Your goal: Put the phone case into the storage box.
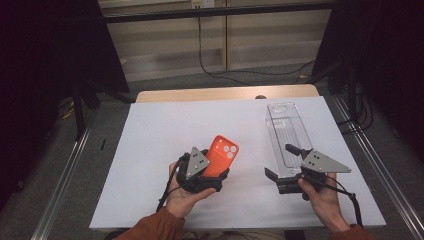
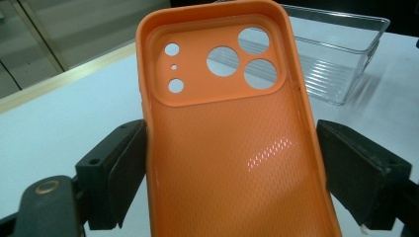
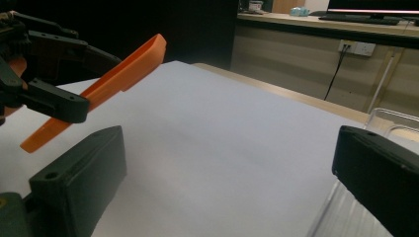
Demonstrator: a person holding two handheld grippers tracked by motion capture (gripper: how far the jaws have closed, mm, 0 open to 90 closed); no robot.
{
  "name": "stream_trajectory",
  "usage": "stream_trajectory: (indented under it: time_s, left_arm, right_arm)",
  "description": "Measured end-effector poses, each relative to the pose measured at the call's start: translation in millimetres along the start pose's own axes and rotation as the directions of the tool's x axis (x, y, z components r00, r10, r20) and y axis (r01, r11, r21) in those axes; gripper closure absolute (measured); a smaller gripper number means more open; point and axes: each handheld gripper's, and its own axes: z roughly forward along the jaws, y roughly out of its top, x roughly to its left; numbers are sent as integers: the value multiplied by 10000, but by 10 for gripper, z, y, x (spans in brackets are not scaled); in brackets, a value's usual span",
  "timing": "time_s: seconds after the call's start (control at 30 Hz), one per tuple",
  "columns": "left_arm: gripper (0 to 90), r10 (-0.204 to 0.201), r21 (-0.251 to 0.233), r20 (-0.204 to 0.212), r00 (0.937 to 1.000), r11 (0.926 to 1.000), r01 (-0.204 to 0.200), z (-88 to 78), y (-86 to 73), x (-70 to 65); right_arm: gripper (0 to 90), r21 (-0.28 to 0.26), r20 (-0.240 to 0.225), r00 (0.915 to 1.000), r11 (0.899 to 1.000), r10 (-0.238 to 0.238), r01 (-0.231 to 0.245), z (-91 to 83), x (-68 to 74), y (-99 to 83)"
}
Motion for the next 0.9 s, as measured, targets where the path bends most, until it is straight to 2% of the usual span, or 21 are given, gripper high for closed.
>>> stream_trajectory:
  time_s: [0.17, 0.27, 0.3, 0.57, 0.77, 0.9]
  left_arm:
    - [150, 173, -29, -71, 9998, 9998, -173, 21, 8, -31]
    - [150, 469, -76, -371, 9982, 9989, -472, 37, 0, -44]
    - [150, 405, -91, -389, 9984, 9991, -409, 50, -4, -43]
    - [150, 632, -70, -613, 9961, 9979, -637, 138, -1, -57]
    - [150, 864, -71, -816, 9929, 9962, -873, 210, -2, -82]
    - [150, 828, -121, -945, 9921, 9964, -843, 218, -24, -87]
  right_arm:
    - [0, -125, -221, 9998, 9999, 36, -38, 121, 59, 82]
    - [0, -136, -467, 9988, 9998, 151, -158, 187, 102, 125]
    - [0, -133, -529, 9984, 9997, 194, -201, 206, 112, 136]
    - [0, 219, -673, 9969, 9990, 402, -388, 308, 164, 203]
    - [0, 427, -554, 9967, 9974, 599, -576, 334, 148, 240]
    - [4, 622, -296, 9958, 9944, 868, -849, 391, 142, 259]
